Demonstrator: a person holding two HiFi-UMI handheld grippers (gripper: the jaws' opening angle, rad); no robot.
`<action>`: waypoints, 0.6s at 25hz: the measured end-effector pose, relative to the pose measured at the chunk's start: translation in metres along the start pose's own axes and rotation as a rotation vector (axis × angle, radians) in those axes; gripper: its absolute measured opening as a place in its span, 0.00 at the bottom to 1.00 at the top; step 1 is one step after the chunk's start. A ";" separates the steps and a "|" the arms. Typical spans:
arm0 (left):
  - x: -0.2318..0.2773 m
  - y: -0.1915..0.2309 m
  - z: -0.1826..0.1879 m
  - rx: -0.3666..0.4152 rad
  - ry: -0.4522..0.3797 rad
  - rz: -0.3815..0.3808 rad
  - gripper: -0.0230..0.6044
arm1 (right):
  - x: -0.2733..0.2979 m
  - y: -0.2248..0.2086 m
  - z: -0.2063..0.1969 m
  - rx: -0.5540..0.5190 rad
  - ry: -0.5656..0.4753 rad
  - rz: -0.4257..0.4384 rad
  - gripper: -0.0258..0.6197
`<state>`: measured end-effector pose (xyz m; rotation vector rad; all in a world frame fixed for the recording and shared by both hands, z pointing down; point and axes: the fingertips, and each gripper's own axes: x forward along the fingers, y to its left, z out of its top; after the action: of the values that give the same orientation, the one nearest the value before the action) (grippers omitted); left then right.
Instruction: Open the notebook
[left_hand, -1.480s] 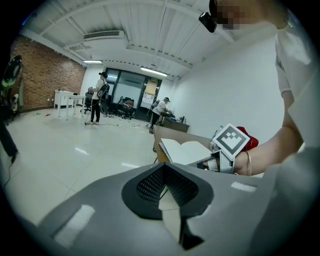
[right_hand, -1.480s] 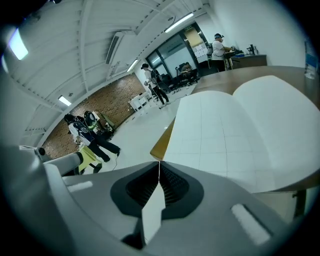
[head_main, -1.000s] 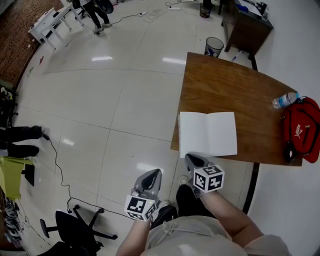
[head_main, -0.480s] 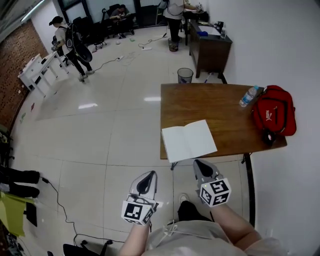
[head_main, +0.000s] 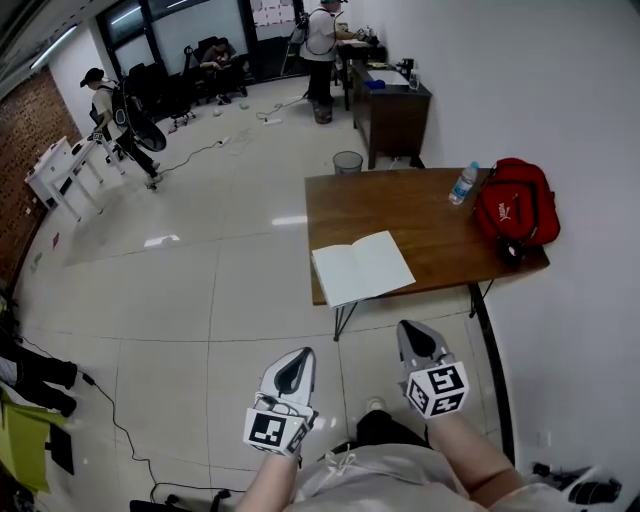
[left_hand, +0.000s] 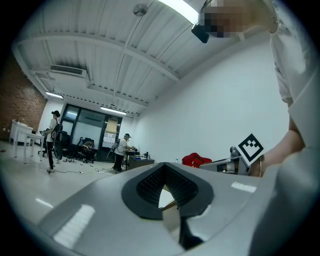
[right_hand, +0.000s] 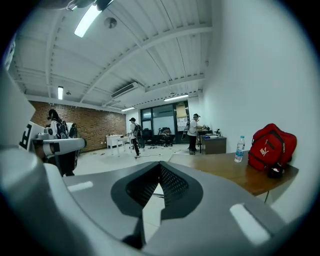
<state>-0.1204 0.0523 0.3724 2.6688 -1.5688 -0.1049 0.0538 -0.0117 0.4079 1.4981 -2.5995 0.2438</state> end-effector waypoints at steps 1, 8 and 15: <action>-0.003 -0.004 -0.001 -0.003 0.003 0.001 0.04 | -0.007 0.002 -0.001 -0.002 0.001 0.006 0.05; -0.002 -0.025 -0.008 -0.005 0.018 0.023 0.04 | -0.032 -0.007 -0.017 0.013 0.037 0.027 0.05; 0.015 -0.047 -0.006 -0.026 0.008 0.046 0.04 | -0.048 -0.020 -0.017 -0.031 0.048 0.060 0.05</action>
<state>-0.0716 0.0617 0.3744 2.6088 -1.6138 -0.1122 0.0955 0.0230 0.4167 1.3888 -2.6003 0.2416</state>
